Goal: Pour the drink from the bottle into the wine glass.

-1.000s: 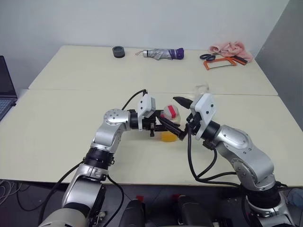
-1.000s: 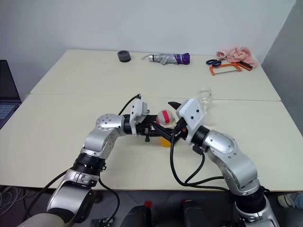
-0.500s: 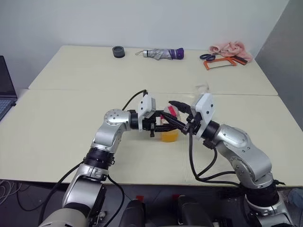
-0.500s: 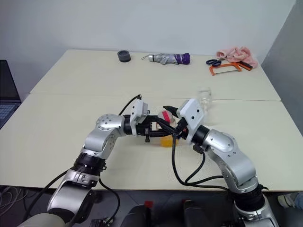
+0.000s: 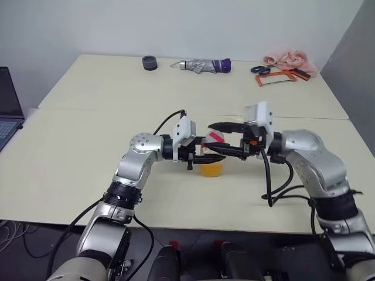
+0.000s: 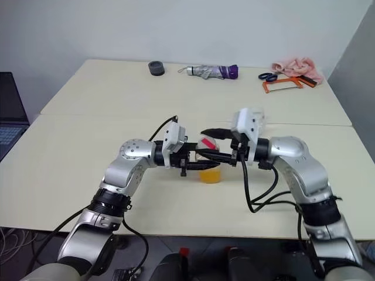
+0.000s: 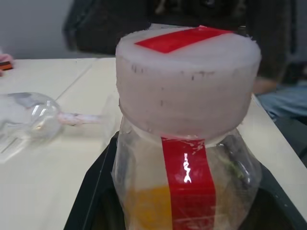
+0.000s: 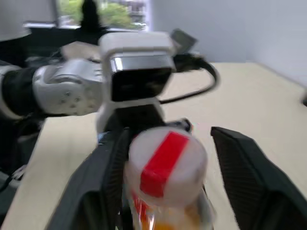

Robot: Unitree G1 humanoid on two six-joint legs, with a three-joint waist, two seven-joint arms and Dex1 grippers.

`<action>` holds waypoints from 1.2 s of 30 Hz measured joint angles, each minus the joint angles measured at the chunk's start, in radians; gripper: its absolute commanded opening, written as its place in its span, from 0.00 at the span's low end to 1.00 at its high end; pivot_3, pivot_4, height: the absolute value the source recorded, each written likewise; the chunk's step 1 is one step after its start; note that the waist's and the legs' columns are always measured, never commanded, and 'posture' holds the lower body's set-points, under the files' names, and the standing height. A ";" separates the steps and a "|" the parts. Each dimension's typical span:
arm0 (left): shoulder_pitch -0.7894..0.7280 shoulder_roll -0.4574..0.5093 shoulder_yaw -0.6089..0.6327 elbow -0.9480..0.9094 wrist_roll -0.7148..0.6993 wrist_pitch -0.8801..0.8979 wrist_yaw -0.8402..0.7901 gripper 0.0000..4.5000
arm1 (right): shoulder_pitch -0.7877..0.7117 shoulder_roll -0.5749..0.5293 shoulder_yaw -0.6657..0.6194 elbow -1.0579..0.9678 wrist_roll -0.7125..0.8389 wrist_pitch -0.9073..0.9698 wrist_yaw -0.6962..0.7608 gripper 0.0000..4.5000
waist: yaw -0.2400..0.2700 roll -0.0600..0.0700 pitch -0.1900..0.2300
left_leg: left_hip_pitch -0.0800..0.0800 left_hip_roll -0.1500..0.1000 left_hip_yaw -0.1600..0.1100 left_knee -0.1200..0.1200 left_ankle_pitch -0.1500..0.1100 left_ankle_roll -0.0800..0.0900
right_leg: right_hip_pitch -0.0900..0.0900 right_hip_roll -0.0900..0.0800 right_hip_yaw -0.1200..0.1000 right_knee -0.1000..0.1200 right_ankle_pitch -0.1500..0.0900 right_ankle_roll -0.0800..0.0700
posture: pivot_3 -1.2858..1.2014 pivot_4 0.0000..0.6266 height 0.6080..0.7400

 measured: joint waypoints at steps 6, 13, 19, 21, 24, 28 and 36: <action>-0.019 -0.017 0.003 0.030 0.016 -0.003 0.039 0.41 | 0.139 0.076 -0.005 -0.319 -0.004 0.149 -0.285 1.00 | -0.001 0.000 0.000 | 0.001 -0.001 0.000 0.000 0.000 0.000 | 0.000 0.003 -0.001 0.000 0.000 0.000 | 0.52 0.24 1.00; -0.055 -0.047 -0.002 0.092 0.041 -0.038 0.054 0.41 | 0.152 0.225 0.151 -0.347 -0.227 0.168 -0.577 1.00 | -0.005 0.000 0.000 | 0.002 -0.001 0.001 0.000 0.000 0.000 | 0.000 0.006 0.001 0.000 -0.001 0.002 | 0.52 0.24 1.00; -0.065 -0.068 -0.003 0.122 0.045 -0.055 0.052 0.41 | 0.150 0.278 0.199 -0.311 -0.311 0.143 -0.632 1.00 | -0.003 0.000 0.000 | 0.001 -0.001 0.001 0.000 0.000 0.000 | 0.000 0.005 0.001 0.000 0.000 0.000 | 0.52 0.24 1.00; -0.065 -0.071 -0.003 0.126 0.048 -0.063 0.051 0.41 | 0.152 0.284 0.203 -0.309 -0.317 0.138 -0.633 1.00 | -0.003 0.000 0.000 | 0.001 -0.001 0.001 0.000 0.000 0.000 | 0.000 0.005 0.001 0.000 0.000 0.000 | 0.52 0.24 1.00; -0.065 -0.072 -0.003 0.127 0.050 -0.067 0.051 0.41 | 0.157 0.295 0.202 -0.307 -0.317 0.135 -0.633 0.92 | -0.004 0.000 0.000 | 0.001 -0.001 0.001 0.000 0.000 0.000 | 0.000 0.005 0.001 0.000 0.000 0.000 | 0.52 0.24 1.00; -0.066 -0.072 -0.003 0.130 0.050 -0.071 0.050 0.41 | 0.160 0.300 0.190 -0.299 -0.316 0.123 -0.628 0.65 | -0.004 0.000 0.000 | 0.001 -0.001 0.001 0.000 0.000 0.000 | 0.000 0.006 0.001 0.000 0.000 0.000 | 0.52 0.24 1.00; -0.066 -0.069 -0.003 0.151 0.056 -0.070 0.035 0.41 | 0.172 0.268 0.174 -0.296 -0.275 0.095 -0.529 0.02 | -0.004 0.000 0.000 | 0.001 -0.001 0.001 0.000 0.000 0.000 | 0.000 0.006 0.001 0.000 0.000 0.000 | 0.52 0.24 1.00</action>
